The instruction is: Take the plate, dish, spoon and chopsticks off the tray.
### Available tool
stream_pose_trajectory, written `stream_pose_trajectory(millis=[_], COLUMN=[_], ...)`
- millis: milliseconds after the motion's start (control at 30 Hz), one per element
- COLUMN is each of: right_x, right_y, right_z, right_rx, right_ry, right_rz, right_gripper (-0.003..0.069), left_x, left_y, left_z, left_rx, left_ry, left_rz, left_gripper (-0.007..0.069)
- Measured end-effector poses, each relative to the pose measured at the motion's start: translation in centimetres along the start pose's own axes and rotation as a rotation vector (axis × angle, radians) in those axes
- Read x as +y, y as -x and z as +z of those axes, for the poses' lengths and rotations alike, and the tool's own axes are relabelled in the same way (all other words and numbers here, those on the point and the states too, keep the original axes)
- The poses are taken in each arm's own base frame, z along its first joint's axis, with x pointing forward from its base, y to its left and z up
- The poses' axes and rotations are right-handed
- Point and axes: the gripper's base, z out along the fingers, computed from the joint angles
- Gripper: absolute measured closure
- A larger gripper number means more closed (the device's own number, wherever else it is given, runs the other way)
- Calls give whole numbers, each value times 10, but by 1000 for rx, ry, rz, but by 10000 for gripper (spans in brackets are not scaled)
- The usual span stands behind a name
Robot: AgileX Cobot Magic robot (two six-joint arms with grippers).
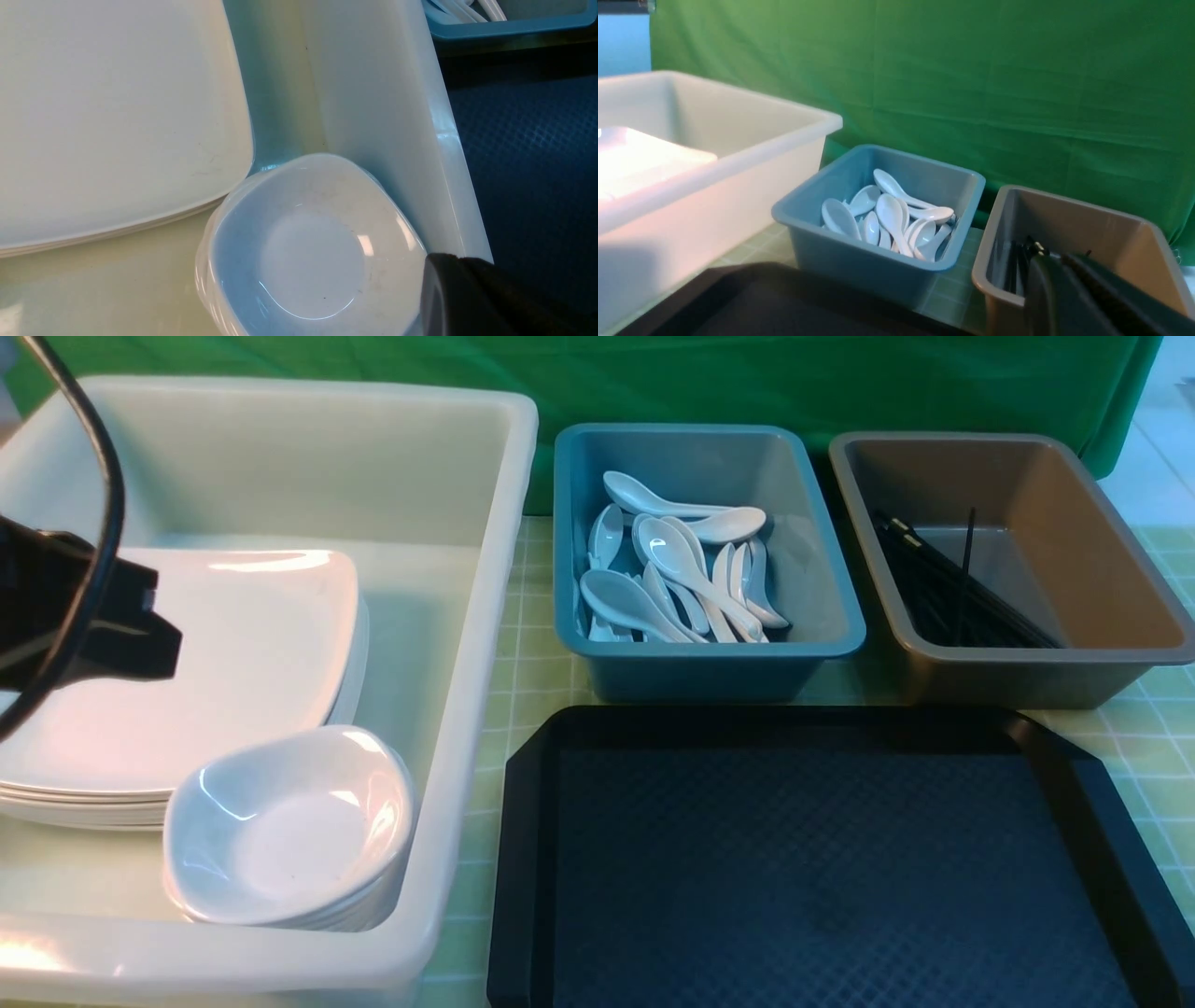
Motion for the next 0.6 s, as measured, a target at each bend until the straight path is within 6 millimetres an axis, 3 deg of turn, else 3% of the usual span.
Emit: stream_pose_trajectory(millis=[600], right_x=[0], right_y=[0], right_z=[0], right_rx=[3], right_ry=[1], right_rz=[6], right_gripper=[620], left_x=[0], left_y=[0], left_z=[0], left_rx=[0], left_ry=[0], left_rz=[1], left_gripper=[625])
